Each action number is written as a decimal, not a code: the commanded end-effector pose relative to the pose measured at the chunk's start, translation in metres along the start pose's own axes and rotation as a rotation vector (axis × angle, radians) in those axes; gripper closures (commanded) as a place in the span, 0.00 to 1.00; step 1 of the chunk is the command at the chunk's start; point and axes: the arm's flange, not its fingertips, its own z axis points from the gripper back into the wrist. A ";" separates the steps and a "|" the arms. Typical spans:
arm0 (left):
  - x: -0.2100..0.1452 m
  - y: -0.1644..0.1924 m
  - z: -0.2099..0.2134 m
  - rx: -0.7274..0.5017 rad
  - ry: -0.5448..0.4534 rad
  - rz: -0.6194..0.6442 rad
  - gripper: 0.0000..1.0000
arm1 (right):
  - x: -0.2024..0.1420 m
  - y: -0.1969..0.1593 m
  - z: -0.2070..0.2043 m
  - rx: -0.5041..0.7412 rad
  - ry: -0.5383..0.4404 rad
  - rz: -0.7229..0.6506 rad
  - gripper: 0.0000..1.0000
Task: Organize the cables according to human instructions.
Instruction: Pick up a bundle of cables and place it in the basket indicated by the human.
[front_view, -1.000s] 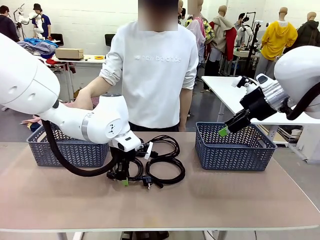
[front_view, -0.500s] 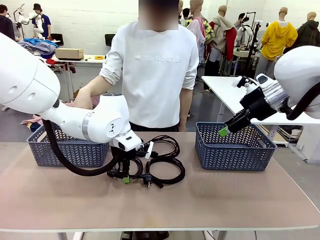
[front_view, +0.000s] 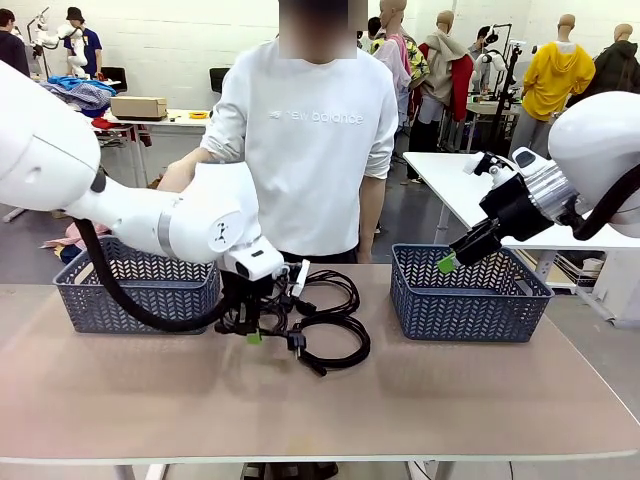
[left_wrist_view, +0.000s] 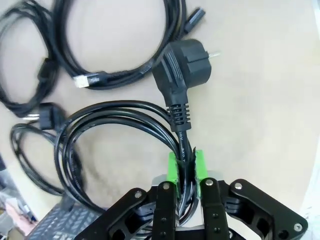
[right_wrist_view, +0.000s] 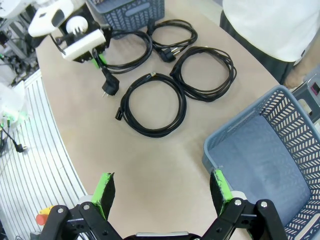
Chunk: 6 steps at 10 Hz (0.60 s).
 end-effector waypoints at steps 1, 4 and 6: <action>0.007 0.003 0.036 0.044 -0.004 -0.008 1.00 | 0.001 -0.002 0.000 0.015 -0.025 0.010 0.00; -0.009 0.018 0.107 0.121 -0.036 0.036 1.00 | 0.001 -0.002 0.000 0.015 -0.025 0.010 0.00; -0.048 0.032 0.149 0.193 -0.045 0.137 1.00 | 0.001 -0.002 0.000 0.015 -0.025 0.010 0.00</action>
